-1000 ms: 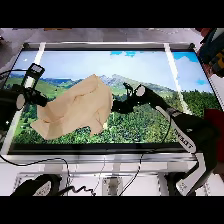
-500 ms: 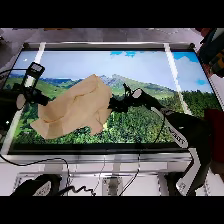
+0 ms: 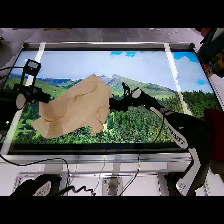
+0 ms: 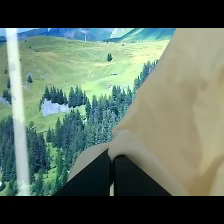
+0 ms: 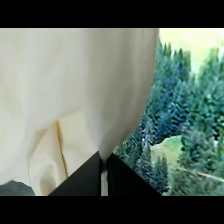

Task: Fold the clothes and pants, and hang the long-sleeved shirts on hangers.

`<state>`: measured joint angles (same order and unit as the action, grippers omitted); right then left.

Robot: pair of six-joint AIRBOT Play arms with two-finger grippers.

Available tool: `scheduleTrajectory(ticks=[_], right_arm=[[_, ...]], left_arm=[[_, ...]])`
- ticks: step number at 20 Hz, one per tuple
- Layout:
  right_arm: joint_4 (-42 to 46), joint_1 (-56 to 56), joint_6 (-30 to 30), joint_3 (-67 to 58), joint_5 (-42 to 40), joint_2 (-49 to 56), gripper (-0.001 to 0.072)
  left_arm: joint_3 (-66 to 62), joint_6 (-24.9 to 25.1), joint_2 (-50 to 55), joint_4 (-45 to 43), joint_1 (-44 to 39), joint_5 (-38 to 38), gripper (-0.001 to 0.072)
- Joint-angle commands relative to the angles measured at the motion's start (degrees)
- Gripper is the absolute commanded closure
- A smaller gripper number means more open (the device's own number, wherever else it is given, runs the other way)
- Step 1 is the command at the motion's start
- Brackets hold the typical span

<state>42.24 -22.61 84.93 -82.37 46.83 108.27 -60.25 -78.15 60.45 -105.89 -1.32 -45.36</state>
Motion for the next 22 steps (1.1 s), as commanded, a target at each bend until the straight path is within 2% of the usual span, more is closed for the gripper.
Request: scheduleTrajectory(ticks=[1,3,5,8,11,12,13,14,17,22], right_arm=[[12.3,1.8,-1.4,0.0,2.4,-3.8,0.0699],[21.5,4.7,1.8,0.0,4.7,-8.9,0.0699],[26.8,8.1,4.2,0.5,9.3,-14.3,0.0699],[31.4,12.0,4.9,5.3,12.3,-23.4,0.0699],[34.2,13.7,7.6,17.3,11.9,-33.3,0.0699],[35.0,13.7,8.1,22.4,11.0,-36.9,0.0699],[35.1,13.7,8.1,26.9,9.9,-40.3,0.0699],[35.1,13.7,8.1,30.9,9.0,-43.6,0.0698],[35.0,13.7,8.1,36.3,9.2,-50.0,0.0698],[33.8,13.6,8.1,36.2,8.4,-52.5,0.0699]], left_arm=[[-0.1,-3.3,0.0,0.1,0.0,0.6,0.0692],[-0.1,-3.6,0.0,0.2,0.0,1.3,0.0692],[-0.1,-3.6,0.1,4.5,0.0,2.9,0.0692],[-0.1,-3.5,1.5,18.1,-0.1,7.2,0.0692],[-0.1,-3.5,5.8,27.7,-1.4,12.1,0.0690],[-0.1,-3.5,7.3,28.6,-2.0,13.4,0.0558],[-0.1,-3.5,8.3,28.6,-2.5,13.4,0.0206],[-0.1,-3.7,8.8,28.3,-2.5,13.3,0.0024],[-0.1,-3.7,8.0,25.4,-0.2,9.1,0.0016],[-0.1,-3.4,8.9,24.9,9.3,-9.9,0.0019]])
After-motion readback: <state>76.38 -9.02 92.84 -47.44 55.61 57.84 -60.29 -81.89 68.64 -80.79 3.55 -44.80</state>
